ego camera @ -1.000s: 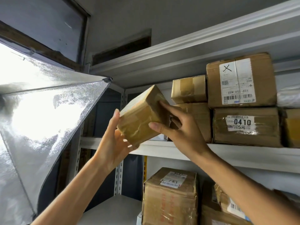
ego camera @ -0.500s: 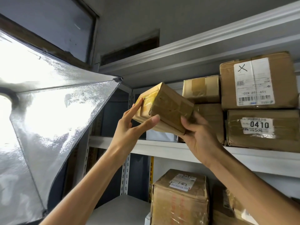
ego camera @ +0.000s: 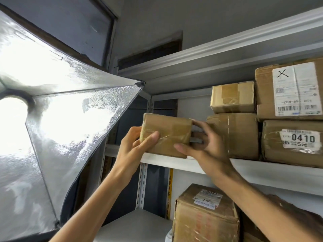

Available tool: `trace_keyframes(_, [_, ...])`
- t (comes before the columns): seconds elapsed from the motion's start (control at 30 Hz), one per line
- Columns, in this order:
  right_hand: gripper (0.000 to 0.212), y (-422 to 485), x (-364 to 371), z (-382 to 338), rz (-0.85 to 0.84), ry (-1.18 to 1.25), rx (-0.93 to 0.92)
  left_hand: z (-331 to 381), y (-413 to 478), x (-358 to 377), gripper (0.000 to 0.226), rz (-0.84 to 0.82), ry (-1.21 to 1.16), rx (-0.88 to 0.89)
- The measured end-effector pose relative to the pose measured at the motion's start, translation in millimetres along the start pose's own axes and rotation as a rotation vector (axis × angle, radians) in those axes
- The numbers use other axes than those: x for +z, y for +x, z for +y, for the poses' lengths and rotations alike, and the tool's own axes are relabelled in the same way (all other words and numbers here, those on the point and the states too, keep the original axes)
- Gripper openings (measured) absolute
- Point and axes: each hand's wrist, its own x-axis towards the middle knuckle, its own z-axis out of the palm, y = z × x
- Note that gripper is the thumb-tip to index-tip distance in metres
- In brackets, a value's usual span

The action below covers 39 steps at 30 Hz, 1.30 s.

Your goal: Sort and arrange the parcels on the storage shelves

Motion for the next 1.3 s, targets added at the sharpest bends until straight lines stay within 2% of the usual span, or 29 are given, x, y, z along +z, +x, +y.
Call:
trace_keyframes(0.07, [0.063,-3,14,6,0.008,-0.048,-0.024,-15,-6,-7,0.044,0.0,0.005,-0.023])
trace_keyframes(0.23, [0.056,1,34,30,-0.019,-0.023,-0.007,-45,-11,-22,0.052,0.065,0.01,-0.04])
trace_keyframes(0.4, [0.059,20,56,47,-0.108,-0.008,0.022,-58,-7,-33,0.038,0.143,-0.068,0.003])
trace_keyframes(0.53, [0.05,33,68,67,-0.123,-0.075,0.055,-71,4,-38,0.044,0.167,-0.067,-0.002])
trace_keyframes(0.67, [0.04,43,74,84,0.015,-0.385,-0.029,-88,17,-37,0.049,0.202,-0.018,-0.024])
trace_keyframes(0.77, [0.045,47,77,82,0.113,-0.661,-0.124,-95,34,-34,0.062,0.301,0.069,-0.023])
trace_keyframes(0.87, [0.049,44,78,74,-0.012,-0.901,-0.236,-96,53,-31,0.06,0.451,0.179,0.038])
trace_keyframes(0.93, [0.054,40,78,71,-0.148,-1.011,-0.236,-99,61,-32,0.055,0.496,0.366,0.104])
trace_keyframes(1.07, [0.054,40,80,75,-0.305,-1.111,-0.236,-110,61,-35,0.037,0.367,0.734,0.198])
trace_keyframes(1.2, [0.052,46,81,79,-0.358,-1.192,-0.191,-113,50,-34,0.048,0.243,0.832,0.169])
trace_keyframes(1.3, [0.056,50,82,75,-0.473,-1.257,-0.127,-112,46,-37,0.061,0.134,0.872,0.086])
